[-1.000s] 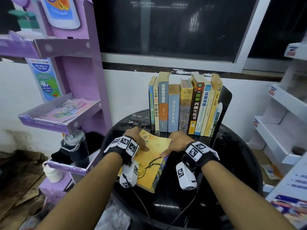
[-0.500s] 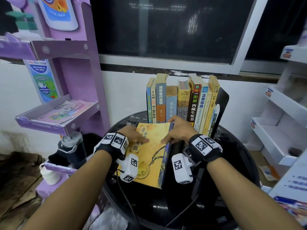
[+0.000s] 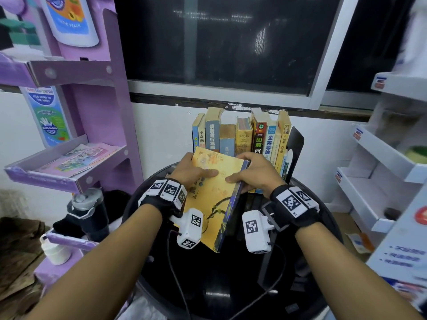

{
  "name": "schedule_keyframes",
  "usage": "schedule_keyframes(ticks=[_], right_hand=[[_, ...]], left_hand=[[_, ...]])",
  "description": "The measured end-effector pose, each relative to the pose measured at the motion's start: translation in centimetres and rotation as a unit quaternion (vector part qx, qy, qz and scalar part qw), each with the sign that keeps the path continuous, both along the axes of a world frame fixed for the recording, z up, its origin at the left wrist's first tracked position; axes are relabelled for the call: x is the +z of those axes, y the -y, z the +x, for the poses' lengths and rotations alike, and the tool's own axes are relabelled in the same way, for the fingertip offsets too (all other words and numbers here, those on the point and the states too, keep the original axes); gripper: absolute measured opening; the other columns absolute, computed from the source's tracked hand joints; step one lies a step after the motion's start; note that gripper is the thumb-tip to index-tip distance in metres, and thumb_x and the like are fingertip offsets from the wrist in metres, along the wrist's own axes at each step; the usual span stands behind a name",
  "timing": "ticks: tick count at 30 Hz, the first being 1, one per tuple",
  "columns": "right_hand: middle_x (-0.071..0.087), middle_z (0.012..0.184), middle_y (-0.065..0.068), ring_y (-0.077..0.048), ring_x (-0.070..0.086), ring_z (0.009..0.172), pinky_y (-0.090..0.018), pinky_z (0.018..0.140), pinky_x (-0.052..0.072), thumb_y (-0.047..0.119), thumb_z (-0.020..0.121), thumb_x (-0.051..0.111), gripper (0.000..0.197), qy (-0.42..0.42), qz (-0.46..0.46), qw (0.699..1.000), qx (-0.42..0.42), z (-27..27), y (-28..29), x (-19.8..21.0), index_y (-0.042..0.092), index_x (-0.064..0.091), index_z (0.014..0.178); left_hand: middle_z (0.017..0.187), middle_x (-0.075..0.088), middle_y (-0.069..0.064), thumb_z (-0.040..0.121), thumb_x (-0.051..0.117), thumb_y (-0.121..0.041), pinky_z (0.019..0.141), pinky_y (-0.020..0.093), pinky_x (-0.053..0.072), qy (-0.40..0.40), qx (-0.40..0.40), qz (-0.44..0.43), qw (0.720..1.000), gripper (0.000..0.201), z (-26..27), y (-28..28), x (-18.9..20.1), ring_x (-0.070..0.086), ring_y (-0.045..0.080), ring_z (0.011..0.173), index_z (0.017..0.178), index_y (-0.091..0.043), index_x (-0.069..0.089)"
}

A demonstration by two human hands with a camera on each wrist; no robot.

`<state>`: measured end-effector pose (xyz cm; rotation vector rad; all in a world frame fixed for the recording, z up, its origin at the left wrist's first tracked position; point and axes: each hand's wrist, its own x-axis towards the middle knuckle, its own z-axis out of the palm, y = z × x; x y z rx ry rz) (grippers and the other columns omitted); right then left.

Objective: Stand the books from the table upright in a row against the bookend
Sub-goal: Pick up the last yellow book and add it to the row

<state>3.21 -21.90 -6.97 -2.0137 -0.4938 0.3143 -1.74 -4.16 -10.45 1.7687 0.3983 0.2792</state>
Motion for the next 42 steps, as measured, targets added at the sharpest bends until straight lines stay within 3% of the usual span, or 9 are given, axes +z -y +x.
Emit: schedule_keyframes(ticks=[3, 8, 12, 17, 22, 27, 35, 39, 42], right_hand=[[0.069, 0.103, -0.01, -0.026, 0.072, 0.08, -0.048, 0.06, 0.061, 0.013, 0.08, 0.077, 0.039, 0.002, -0.012, 0.999, 0.031, -0.1, 1.5, 1.1, 0.018, 0.06, 0.114], [0.066, 0.112, -0.004, -0.027, 0.074, 0.083, -0.047, 0.059, 0.061, 0.009, 0.084, 0.073, 0.05, -0.01, -0.01, 0.995, 0.095, -0.1, 4.6, 2.9, 0.027, 0.055, 0.127], [0.066, 0.105, -0.002, -0.026, 0.073, 0.079, -0.049, 0.058, 0.06, 0.005, 0.086, 0.069, 0.049, 0.06, -0.013, 0.996, 0.068, -0.1, 6.4, 4.4, 0.025, 0.054, 0.128], [0.064, 0.107, -0.001, -0.023, 0.072, 0.077, -0.041, 0.053, 0.06, 0.005, 0.086, 0.069, 0.048, 0.105, 0.009, 0.994, 0.023, 0.0, 8.6, 6.2, 0.023, 0.053, 0.128], [0.069, 0.1, -0.012, -0.028, 0.073, 0.068, -0.046, 0.054, 0.06, 0.007, 0.084, 0.071, 0.041, 0.147, -0.018, 0.989, -0.016, 0.5, 10.9, 8.9, 0.02, 0.059, 0.121], [0.072, 0.094, -0.008, -0.027, 0.072, 0.062, -0.044, 0.051, 0.06, 0.004, 0.083, 0.072, 0.033, 0.187, -0.032, 0.979, -0.072, 0.7, 13.8, 11.3, 0.018, 0.062, 0.111], [0.068, 0.103, -0.007, -0.028, 0.071, 0.067, -0.044, 0.052, 0.06, 0.008, 0.083, 0.071, 0.042, 0.282, -0.007, 0.944, -0.173, 2.0, 15.7, 12.8, 0.019, 0.06, 0.121], [0.068, 0.103, -0.001, -0.027, 0.07, 0.069, -0.044, 0.06, 0.06, 0.016, 0.079, 0.069, 0.042, 0.325, -0.04, 0.922, -0.204, 2.8, 15.2, 12.8, 0.027, 0.06, 0.119], [0.068, 0.103, -0.003, -0.025, 0.07, 0.066, -0.042, 0.056, 0.061, 0.013, 0.082, 0.067, 0.038, 0.325, -0.053, 0.921, -0.208, 3.3, 15.2, 13.1, 0.023, 0.06, 0.118]], left_hand=[[0.124, 0.059, 0.008, 0.07, 0.083, -0.013, 0.097, 0.048, 0.049, 0.027, -0.037, 0.008, 0.999, 0.078, 0.5, 1.2, 1.0, 0.059, 0.027, 0.113, 0.134, -0.013, 0.038], [0.12, 0.061, 0.009, 0.068, 0.083, -0.006, 0.092, 0.05, 0.052, 0.062, -0.068, -0.015, 0.996, 0.073, 1.5, 3.1, 2.1, 0.061, 0.029, 0.109, 0.126, -0.017, 0.04], [0.114, 0.063, 0.008, 0.068, 0.082, -0.002, 0.079, 0.039, 0.057, 0.102, -0.082, -0.023, 0.991, 0.071, 2.7, 5.1, 3.6, 0.064, 0.024, 0.101, 0.126, -0.013, 0.042], [0.116, 0.064, 0.008, 0.064, 0.087, -0.012, 0.084, 0.047, 0.056, 0.134, -0.113, -0.017, 0.984, 0.074, 4.4, 7.1, 5.4, 0.065, 0.026, 0.104, 0.124, -0.016, 0.044], [0.117, 0.063, 0.001, 0.073, 0.081, -0.024, 0.089, 0.032, 0.053, 0.159, -0.128, 0.055, 0.977, 0.064, 5.6, 8.9, 7.4, 0.06, 0.014, 0.107, 0.128, -0.018, 0.049], [0.129, 0.058, 0.0, 0.084, 0.071, -0.027, 0.095, 0.025, 0.041, 0.187, -0.103, 0.161, 0.963, 0.051, 6.9, 10.2, 8.5, 0.053, 0.012, 0.117, 0.131, -0.019, 0.053], [0.14, 0.049, 0.003, 0.089, 0.063, -0.034, 0.099, 0.027, 0.034, 0.17, -0.076, 0.388, 0.903, 0.051, 9.5, 11.3, 8.4, 0.047, 0.019, 0.125, 0.137, -0.019, 0.05], [0.145, 0.045, 0.003, 0.087, 0.063, -0.038, 0.112, 0.039, 0.031, 0.159, -0.085, 0.45, 0.875, 0.057, 10.9, 11.6, 8.2, 0.04, 0.021, 0.134, 0.139, -0.02, 0.047], [0.147, 0.044, 0.002, 0.086, 0.063, -0.04, 0.114, 0.04, 0.029, 0.161, -0.086, 0.483, 0.856, 0.059, 11.7, 11.7, 8.3, 0.037, 0.021, 0.136, 0.14, -0.022, 0.045]])
